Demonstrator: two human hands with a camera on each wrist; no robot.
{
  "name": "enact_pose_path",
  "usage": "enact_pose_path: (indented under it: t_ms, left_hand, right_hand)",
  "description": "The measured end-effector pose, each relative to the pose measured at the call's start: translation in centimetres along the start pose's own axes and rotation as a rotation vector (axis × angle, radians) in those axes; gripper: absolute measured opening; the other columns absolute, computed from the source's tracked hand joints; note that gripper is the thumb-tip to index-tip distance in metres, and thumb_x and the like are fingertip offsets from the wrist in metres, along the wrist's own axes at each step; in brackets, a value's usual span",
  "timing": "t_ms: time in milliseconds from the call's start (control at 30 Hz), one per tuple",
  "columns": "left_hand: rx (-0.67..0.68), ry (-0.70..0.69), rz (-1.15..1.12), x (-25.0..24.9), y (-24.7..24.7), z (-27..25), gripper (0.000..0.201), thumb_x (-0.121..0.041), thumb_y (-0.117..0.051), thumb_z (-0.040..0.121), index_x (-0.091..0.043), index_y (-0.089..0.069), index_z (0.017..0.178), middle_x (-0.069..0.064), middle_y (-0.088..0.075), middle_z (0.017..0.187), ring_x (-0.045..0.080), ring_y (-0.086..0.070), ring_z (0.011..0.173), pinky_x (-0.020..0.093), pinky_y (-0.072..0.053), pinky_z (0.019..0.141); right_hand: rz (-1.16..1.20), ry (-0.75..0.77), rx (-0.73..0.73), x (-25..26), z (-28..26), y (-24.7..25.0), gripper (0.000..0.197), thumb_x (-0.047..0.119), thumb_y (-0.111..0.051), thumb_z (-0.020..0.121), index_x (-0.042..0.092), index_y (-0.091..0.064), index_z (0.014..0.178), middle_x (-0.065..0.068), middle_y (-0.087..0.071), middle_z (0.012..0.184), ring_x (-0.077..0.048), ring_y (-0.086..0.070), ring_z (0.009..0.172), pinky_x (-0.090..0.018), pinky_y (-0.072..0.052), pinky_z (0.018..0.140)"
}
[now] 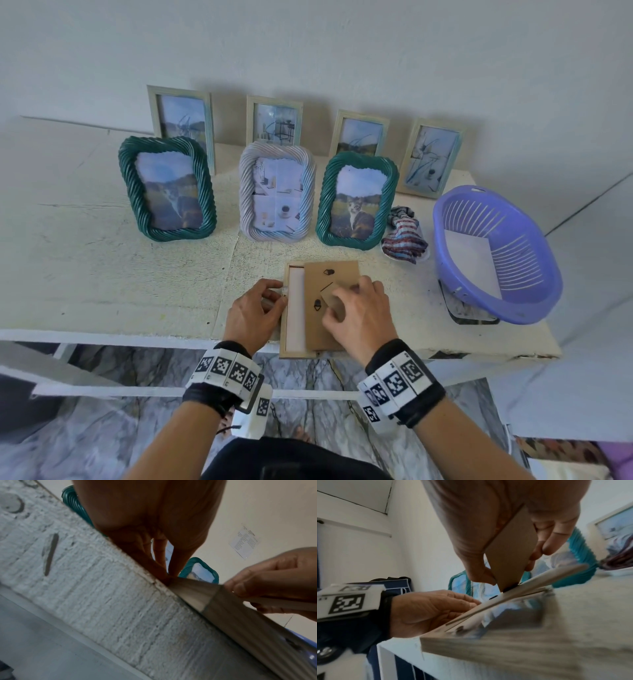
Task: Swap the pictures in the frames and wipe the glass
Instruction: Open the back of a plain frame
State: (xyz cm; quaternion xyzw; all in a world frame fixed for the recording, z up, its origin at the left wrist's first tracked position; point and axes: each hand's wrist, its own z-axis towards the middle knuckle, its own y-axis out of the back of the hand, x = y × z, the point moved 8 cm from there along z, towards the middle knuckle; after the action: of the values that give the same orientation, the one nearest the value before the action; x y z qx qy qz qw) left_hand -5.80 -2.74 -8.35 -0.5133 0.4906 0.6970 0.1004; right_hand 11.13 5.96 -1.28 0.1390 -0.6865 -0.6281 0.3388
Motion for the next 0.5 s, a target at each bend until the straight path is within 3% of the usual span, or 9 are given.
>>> enact_pose_path:
  t_ms: [100,300,500]
  left_hand:
    - [0.001,0.015,0.0,0.2,0.0,0.0,0.021,-0.027,-0.067,0.089,-0.025,-0.063,0.109,-0.013,-0.066,0.085,0.005,-0.064,0.073,0.029,-0.055,0.071]
    - [0.005,0.017,-0.008,0.2,0.0,0.0,0.021,-0.027,-0.066,0.089,-0.024,-0.063,0.109,-0.012,-0.066,0.085,0.007,-0.063,0.074,0.03,-0.055,0.071]
    - [0.0,0.021,-0.009,0.2,0.0,-0.1,0.02,-0.025,-0.066,0.089,-0.025,-0.063,0.109,-0.013,-0.067,0.085,0.005,-0.063,0.073,0.028,-0.055,0.07]
  right_hand:
    - [0.059,-0.052,0.019,-3.4,-0.7,0.7,0.029,0.036,-0.061,0.084,0.022,-0.063,0.109,0.002,-0.042,0.097,-0.015,-0.036,0.092,-0.027,-0.037,0.08]
    - [0.102,-0.2,-0.005,-10.1,-2.1,0.7,0.031,0.03,-0.067,0.08,0.023,-0.067,0.11,0.0,-0.046,0.096,-0.02,-0.041,0.095,-0.031,-0.039,0.082]
    - [0.058,-0.216,0.101,-10.8,-2.2,-1.3,0.036,0.037,-0.062,0.083,0.027,-0.061,0.117,-0.001,-0.049,0.108,-0.023,-0.044,0.101,-0.036,-0.043,0.086]
